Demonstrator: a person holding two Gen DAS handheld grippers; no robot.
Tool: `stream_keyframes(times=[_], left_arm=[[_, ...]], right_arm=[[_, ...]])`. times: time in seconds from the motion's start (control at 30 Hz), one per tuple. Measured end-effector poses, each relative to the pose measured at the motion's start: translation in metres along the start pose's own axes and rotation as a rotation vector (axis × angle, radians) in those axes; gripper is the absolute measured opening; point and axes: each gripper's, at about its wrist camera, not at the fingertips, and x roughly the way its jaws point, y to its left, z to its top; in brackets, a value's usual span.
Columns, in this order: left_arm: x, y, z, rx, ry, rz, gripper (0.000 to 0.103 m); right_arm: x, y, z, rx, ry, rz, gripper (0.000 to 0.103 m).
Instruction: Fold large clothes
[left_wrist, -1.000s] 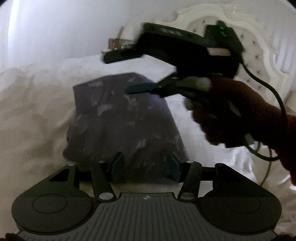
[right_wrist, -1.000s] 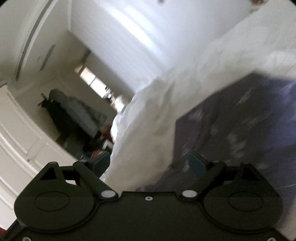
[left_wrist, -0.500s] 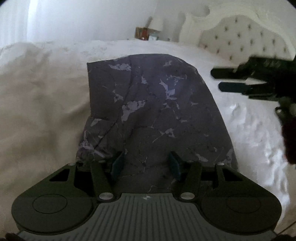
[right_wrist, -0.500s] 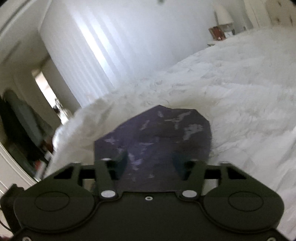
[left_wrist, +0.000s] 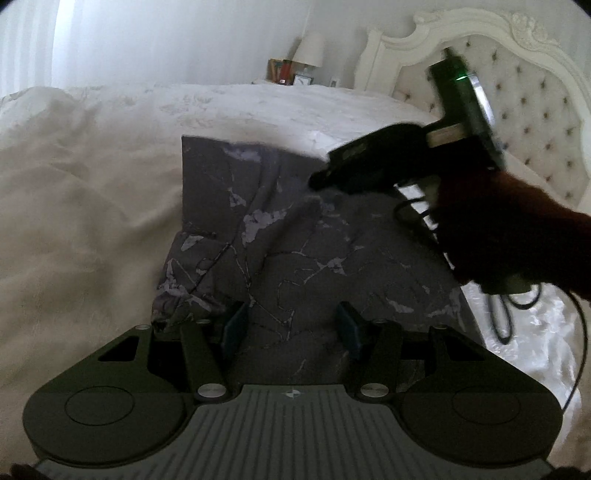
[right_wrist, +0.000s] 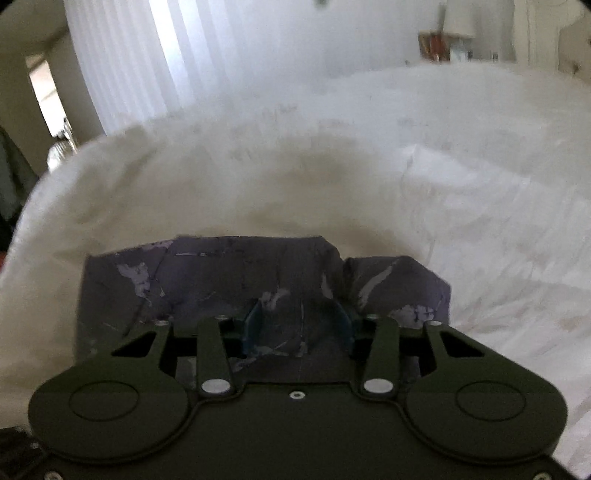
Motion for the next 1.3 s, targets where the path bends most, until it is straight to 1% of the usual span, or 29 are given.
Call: stream_keyframes(times=[0.13, 0.27, 0.3, 0.33, 0.37, 0.4, 0.43, 0.47, 0.5, 0.57, 0.63, 0.7, 0.8, 0.87, 0.93, 1.0, 1.1, 1.17, 1.3], left_arm=[[0.001, -0.004, -0.003, 0.013, -0.001, 0.013, 0.052], [-0.001, -0.007, -0.003, 0.016, -0.004, 0.017, 0.053], [-0.002, -0.007, -0.003, 0.013, -0.005, 0.013, 0.056], [-0.003, -0.007, -0.003, 0.007, -0.009, 0.0, 0.064], [-0.003, -0.005, -0.003, -0.002, -0.014, -0.029, 0.07], [-0.003, -0.002, -0.003, -0.011, -0.02, -0.065, 0.083], [-0.004, 0.0, -0.003, -0.015, -0.022, -0.102, 0.093], [-0.004, 0.001, -0.002, -0.013, -0.017, -0.126, 0.094], [-0.006, 0.0, -0.001, -0.008, -0.016, -0.13, 0.095], [-0.011, -0.001, 0.001, 0.007, -0.016, -0.129, 0.095], [-0.018, 0.0, 0.004, 0.011, -0.026, -0.13, 0.095], [-0.029, 0.005, 0.008, 0.0, -0.059, -0.13, 0.096], [-0.042, 0.015, 0.017, -0.015, -0.104, -0.112, 0.103], [-0.042, 0.024, 0.023, -0.028, -0.108, -0.083, 0.103], [-0.035, 0.038, 0.028, -0.071, -0.073, -0.064, 0.103], [-0.02, 0.053, 0.032, -0.135, 0.004, -0.07, 0.103], [0.007, 0.066, 0.03, -0.205, 0.142, -0.124, 0.103], [0.02, 0.067, 0.026, -0.21, 0.214, -0.16, 0.103], [0.03, 0.068, 0.025, -0.235, 0.262, -0.226, 0.103]], right_arm=[[0.011, 0.014, -0.006, -0.084, 0.013, -0.059, 0.052], [0.008, 0.014, -0.008, -0.088, 0.009, -0.062, 0.052], [0.008, 0.012, -0.008, -0.084, 0.001, -0.057, 0.052], [0.006, 0.012, -0.01, -0.081, -0.009, -0.052, 0.053], [0.005, 0.01, -0.01, -0.079, -0.019, -0.043, 0.056], [0.001, 0.01, -0.011, -0.081, -0.032, -0.03, 0.06], [-0.002, 0.01, -0.012, -0.083, -0.043, -0.016, 0.063], [-0.005, 0.009, -0.012, -0.084, -0.054, 0.007, 0.073], [-0.01, 0.009, -0.013, -0.086, -0.064, 0.043, 0.088], [-0.022, 0.009, -0.015, -0.095, -0.081, 0.104, 0.102], [-0.035, 0.008, -0.019, -0.094, -0.097, 0.113, 0.102], [-0.049, 0.002, -0.023, -0.07, -0.116, 0.123, 0.102], [-0.069, -0.021, -0.032, 0.023, -0.155, 0.143, 0.102], [-0.078, -0.039, -0.04, 0.109, -0.167, 0.154, 0.102], [-0.082, -0.06, -0.05, 0.216, -0.158, 0.175, 0.102], [-0.08, -0.077, -0.06, 0.309, -0.134, 0.199, 0.102], [-0.073, -0.093, -0.076, 0.403, -0.105, 0.24, 0.102], [-0.068, -0.098, -0.085, 0.446, -0.093, 0.282, 0.102], [-0.051, -0.096, -0.094, 0.479, -0.055, 0.393, 0.102]])
